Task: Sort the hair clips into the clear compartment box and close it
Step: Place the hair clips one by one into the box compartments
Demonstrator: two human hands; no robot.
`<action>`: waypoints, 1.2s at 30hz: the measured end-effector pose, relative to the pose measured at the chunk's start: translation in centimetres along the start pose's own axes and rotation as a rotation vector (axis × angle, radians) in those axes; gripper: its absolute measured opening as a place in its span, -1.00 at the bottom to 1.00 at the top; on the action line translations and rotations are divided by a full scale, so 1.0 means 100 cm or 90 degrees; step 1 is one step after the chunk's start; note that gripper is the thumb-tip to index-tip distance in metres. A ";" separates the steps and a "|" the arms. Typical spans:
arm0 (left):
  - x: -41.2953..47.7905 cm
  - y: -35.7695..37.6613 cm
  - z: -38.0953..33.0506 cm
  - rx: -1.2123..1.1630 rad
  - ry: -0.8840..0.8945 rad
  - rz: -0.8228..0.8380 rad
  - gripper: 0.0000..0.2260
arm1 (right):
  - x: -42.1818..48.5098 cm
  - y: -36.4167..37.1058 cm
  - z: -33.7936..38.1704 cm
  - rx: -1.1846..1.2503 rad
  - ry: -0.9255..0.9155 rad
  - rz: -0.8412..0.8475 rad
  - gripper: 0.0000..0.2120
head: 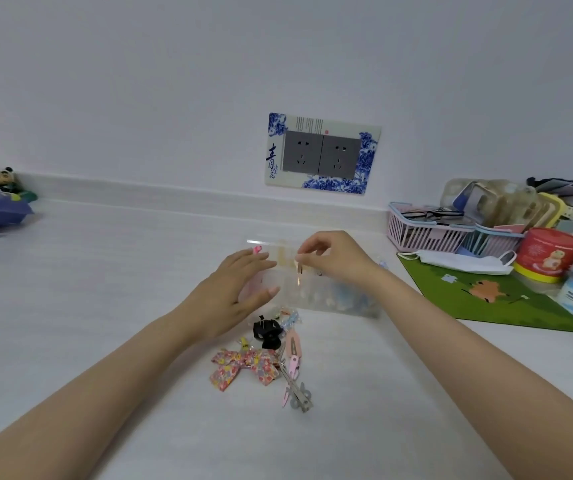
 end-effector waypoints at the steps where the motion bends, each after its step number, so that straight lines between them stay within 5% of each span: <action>1: 0.000 0.000 0.000 -0.002 0.000 0.000 -0.29 | -0.001 0.000 -0.001 -0.052 -0.008 -0.007 -0.87; 5: -0.003 -0.005 -0.005 -0.037 0.007 0.014 -0.22 | -0.025 -0.004 0.013 -0.097 -0.117 -0.120 -0.92; 9: -0.013 -0.026 -0.017 -0.037 0.049 -0.048 -0.58 | -0.062 0.013 0.025 0.050 -0.163 -0.012 -0.96; 11: -0.018 -0.026 -0.021 -0.081 0.016 0.012 -0.73 | -0.074 0.025 0.016 0.073 -0.148 0.038 -0.96; 14: -0.022 -0.011 -0.026 -0.053 -0.024 0.140 -0.77 | -0.078 0.029 0.003 0.090 -0.126 0.037 -0.97; 20: -0.019 -0.007 -0.027 -0.130 -0.055 0.142 -0.87 | -0.080 0.028 -0.002 0.132 -0.095 0.018 -0.95; 27: -0.017 -0.020 -0.036 -0.328 -0.033 -0.091 -0.82 | -0.083 0.034 0.009 0.380 -0.032 0.041 -0.83; 36: -0.015 -0.016 -0.039 -0.394 -0.005 -0.125 -0.70 | -0.080 0.036 0.014 0.404 -0.058 0.030 -0.80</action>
Point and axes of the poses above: each hand's wrist, its own x-axis towards the middle knuckle, its own y-axis out of the palm, z = x × y, the point moved 4 cm from there along x, towards the middle knuckle, and after that the axes turned 7 degrees about z, right-handed, at the moved point
